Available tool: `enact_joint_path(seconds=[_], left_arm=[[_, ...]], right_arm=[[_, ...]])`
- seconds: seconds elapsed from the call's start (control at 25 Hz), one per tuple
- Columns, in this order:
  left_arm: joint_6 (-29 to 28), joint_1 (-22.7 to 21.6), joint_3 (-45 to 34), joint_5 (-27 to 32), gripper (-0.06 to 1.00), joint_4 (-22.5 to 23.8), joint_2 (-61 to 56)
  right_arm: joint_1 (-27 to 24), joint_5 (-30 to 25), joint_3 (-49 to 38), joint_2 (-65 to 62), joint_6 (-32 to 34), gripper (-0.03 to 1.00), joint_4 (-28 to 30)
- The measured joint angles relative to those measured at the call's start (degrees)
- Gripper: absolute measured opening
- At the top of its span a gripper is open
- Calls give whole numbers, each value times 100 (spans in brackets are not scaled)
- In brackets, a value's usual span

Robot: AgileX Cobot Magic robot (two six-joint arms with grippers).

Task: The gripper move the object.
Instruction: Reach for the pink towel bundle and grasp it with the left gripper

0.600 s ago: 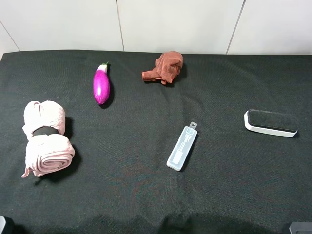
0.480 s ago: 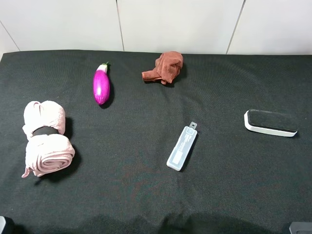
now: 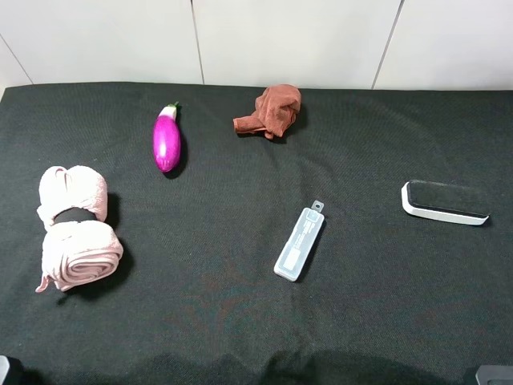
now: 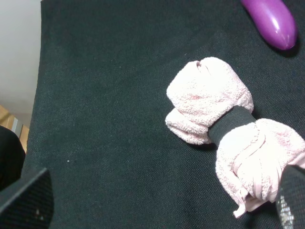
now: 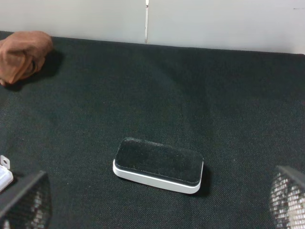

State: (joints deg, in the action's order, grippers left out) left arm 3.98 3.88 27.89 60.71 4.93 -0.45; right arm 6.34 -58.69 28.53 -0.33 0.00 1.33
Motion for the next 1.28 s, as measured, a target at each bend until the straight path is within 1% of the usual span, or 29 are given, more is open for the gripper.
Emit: enact_joint_path(seconds=[1.28], left_arm=[[0,0,0,0,99,0,0]], right_arm=[[0,0,0,0,0,69,0]])
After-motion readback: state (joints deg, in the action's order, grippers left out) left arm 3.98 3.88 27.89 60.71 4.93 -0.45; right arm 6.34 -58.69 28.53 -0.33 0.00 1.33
